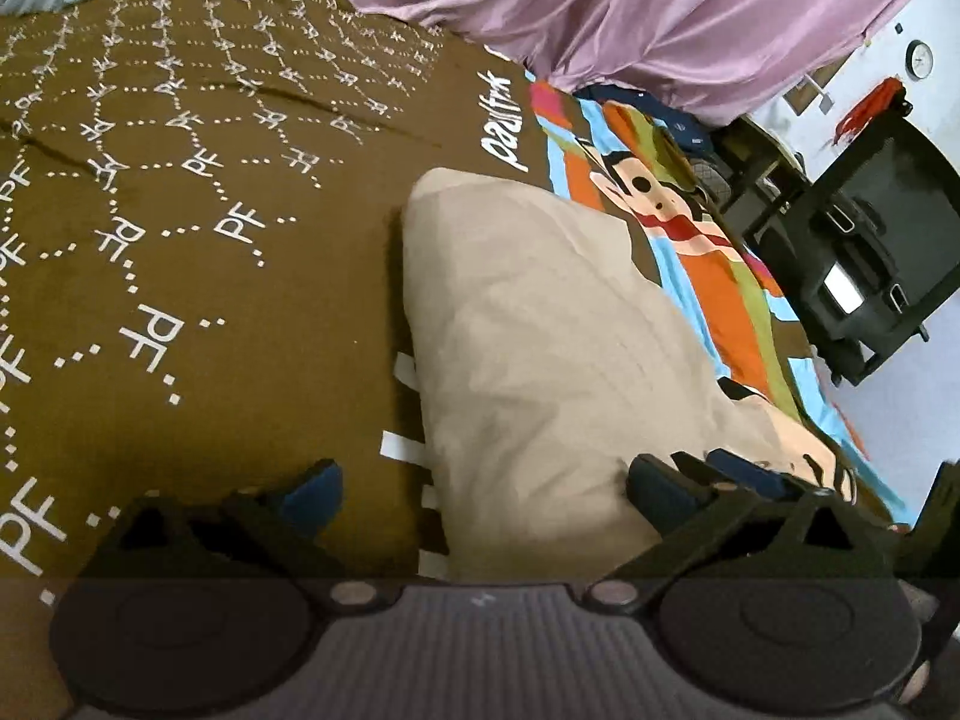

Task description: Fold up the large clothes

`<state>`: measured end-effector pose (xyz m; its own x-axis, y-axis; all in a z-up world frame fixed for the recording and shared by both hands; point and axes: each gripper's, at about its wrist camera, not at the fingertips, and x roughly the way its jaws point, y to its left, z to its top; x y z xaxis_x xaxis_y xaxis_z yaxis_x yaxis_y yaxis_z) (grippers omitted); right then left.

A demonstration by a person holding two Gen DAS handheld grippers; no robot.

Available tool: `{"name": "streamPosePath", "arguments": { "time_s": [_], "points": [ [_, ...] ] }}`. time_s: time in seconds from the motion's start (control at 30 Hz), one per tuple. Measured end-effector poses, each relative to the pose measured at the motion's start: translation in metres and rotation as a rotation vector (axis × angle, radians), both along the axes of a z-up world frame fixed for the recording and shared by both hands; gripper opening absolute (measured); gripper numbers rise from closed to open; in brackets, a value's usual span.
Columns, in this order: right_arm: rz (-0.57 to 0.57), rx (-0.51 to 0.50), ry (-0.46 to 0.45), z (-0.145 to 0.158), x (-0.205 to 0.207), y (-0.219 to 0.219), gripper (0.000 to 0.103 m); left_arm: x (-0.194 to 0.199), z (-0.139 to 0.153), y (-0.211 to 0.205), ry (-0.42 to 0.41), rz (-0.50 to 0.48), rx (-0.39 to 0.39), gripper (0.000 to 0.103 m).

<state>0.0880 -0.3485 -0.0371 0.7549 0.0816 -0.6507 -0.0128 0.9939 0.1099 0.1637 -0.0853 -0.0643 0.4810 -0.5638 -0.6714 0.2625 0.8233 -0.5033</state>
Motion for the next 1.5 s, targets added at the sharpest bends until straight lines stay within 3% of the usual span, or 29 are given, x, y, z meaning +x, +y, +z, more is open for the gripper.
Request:
{"name": "streamPosePath", "arguments": {
  "time_s": [0.37, 0.53, 0.67, 0.93, 1.1, 1.2, 1.3, 1.37, 1.4, 1.5],
  "points": [
    [-0.008, 0.028, -0.015, 0.000, -0.003, -0.008, 0.069, -0.011, 0.010, -0.003, -0.028, 0.012, 0.072, 0.103],
    [-0.026, 0.025, -0.089, 0.013, -0.021, -0.010, 0.081, -0.010, 0.009, -0.001, -0.003, 0.022, 0.055, 0.103],
    [-0.010, -0.033, -0.053, 0.010, -0.022, 0.000, 0.082, -0.010, 0.007, -0.001, 0.003, 0.022, 0.051, 0.103],
    [-0.028, 0.002, -0.046, 0.012, -0.023, -0.006, 0.083, -0.006, 0.004, 0.002, 0.017, 0.023, 0.032, 0.103],
    [-0.220, 0.085, -0.186, 0.037, -0.055, -0.028, 0.087, -0.005, 0.002, 0.003, 0.028, 0.023, 0.011, 0.103],
    [-0.385, 0.123, -0.179, 0.035, -0.064, -0.052, 0.087, -0.004, 0.001, 0.004, 0.035, 0.024, 0.010, 0.103],
    [-0.442, 0.263, -0.109, 0.019, -0.059, -0.079, 0.077, -0.005, 0.002, 0.003, 0.037, 0.025, 0.012, 0.103],
    [-0.452, 0.318, -0.062, 0.008, -0.054, -0.087, 0.053, -0.004, 0.002, 0.003, 0.038, 0.026, 0.014, 0.103],
    [-0.459, 0.313, -0.041, 0.006, -0.052, -0.088, 0.038, -0.004, 0.002, 0.003, 0.038, 0.026, 0.015, 0.103],
    [-0.441, 0.218, -0.053, 0.009, -0.052, -0.075, 0.027, -0.004, 0.002, 0.003, 0.036, 0.027, 0.019, 0.103]
  ]
}}
